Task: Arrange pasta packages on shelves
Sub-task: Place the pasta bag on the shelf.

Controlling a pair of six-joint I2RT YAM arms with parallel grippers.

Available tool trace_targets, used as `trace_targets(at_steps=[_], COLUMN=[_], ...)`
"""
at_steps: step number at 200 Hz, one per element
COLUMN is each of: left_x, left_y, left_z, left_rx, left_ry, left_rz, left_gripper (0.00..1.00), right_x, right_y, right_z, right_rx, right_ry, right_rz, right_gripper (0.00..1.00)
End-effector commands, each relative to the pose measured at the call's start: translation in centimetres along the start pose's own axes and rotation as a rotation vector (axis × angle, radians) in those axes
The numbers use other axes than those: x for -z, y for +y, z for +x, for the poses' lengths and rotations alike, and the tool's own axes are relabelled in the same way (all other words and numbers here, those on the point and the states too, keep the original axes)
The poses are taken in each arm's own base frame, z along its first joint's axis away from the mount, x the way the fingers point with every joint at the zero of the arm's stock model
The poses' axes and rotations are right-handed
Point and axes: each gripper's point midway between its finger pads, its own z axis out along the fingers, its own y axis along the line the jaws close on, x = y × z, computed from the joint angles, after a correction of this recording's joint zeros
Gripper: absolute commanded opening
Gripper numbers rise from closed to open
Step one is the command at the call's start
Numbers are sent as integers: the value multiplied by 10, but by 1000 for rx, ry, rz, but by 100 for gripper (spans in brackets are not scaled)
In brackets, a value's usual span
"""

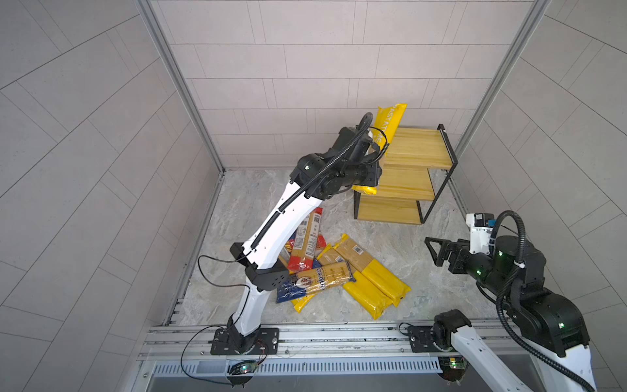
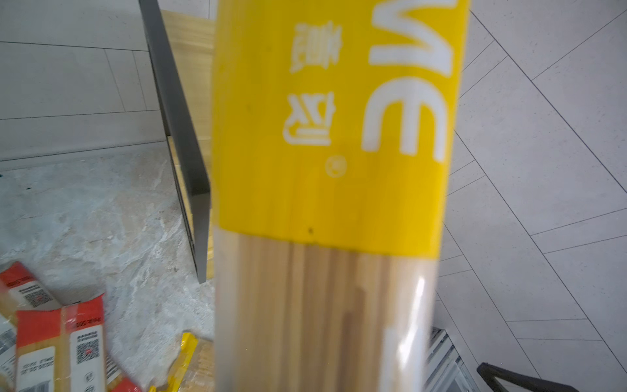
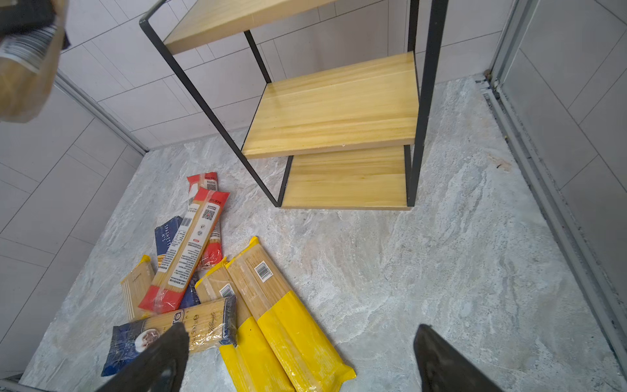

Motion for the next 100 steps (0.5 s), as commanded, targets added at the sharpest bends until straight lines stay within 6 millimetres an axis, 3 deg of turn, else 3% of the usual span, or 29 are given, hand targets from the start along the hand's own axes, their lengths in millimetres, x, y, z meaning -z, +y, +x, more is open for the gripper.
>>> trace_targets(at_steps=[1,28,100], left_x=[39,27,7], left_y=[-47,-55,-51], left_z=[-76,-88,-113], left_rx=[58,98,147], left_ry=[-313,-367,-496], left_rz=[187,224,217], left_gripper=[0,0,0], right_x=[-2,-5,-13], right_y=[-2,-3,-8], right_z=[-6,-7,-13], right_rx=[19,23,33], right_ry=[-23,-33,-38], right_rz=[15,23,57], right_gripper=[99,99,99])
